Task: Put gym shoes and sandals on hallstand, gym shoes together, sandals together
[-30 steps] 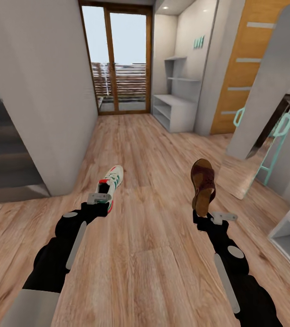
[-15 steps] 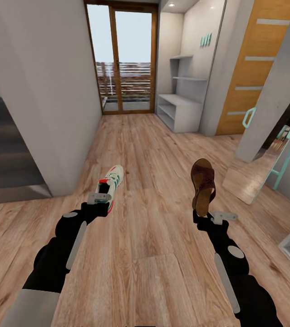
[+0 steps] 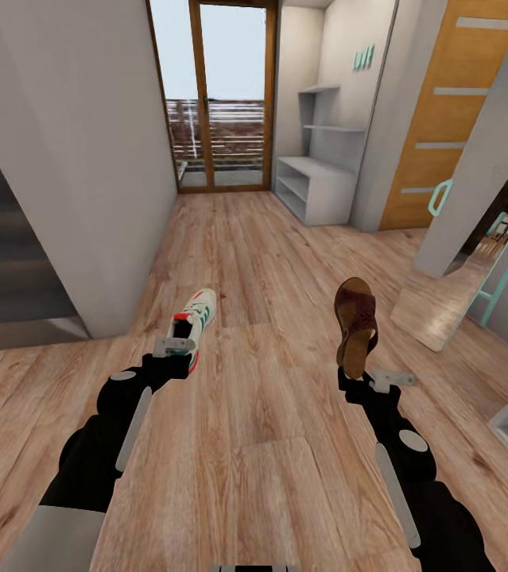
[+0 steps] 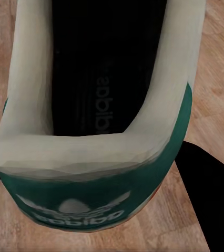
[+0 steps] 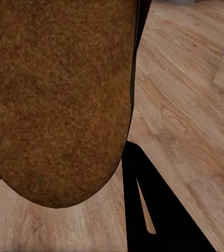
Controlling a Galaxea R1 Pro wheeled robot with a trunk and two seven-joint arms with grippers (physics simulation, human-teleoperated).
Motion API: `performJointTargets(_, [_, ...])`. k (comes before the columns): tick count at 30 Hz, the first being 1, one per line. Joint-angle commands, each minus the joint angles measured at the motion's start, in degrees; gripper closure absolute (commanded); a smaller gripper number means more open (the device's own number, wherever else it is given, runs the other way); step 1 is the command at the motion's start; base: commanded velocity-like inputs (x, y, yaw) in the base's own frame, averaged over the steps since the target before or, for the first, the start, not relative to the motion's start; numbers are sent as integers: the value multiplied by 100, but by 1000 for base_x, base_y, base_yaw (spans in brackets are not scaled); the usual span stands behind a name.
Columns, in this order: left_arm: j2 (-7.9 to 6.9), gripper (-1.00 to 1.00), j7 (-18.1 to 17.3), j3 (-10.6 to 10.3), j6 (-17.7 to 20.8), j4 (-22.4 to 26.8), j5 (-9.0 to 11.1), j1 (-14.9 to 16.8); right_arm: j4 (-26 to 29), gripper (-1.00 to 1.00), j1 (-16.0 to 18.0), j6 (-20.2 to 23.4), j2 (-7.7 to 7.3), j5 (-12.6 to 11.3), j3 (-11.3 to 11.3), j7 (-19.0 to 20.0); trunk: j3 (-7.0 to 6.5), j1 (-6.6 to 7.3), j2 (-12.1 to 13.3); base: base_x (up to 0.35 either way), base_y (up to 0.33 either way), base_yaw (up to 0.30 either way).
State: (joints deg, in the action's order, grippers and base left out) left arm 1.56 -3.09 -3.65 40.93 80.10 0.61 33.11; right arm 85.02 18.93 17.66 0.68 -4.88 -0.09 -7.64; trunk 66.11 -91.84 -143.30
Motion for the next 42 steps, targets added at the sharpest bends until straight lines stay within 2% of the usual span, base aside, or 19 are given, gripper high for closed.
performJointTargets(1, [2,100,-16,5,31,4,5,3,8,100,1,27,2,-67,0,-36,5,1,-2,0,0,0])
performJointTargets(9, [2,100,-16,5,30,0,9,3,10,100,4,27,2,-69,2,-36,-6,1,-2,204,0,0])
performJointTargets(23, [4,100,-16,5,29,-4,18,3,6,100,2,27,2,-73,17,-36,-130,1,-2,343,0,4])
performJointTargets(42, [28,100,-16,5,29,-142,9,3,-2,100,3,27,2,-74,18,-36,-253,1,-2,347,-46,201])
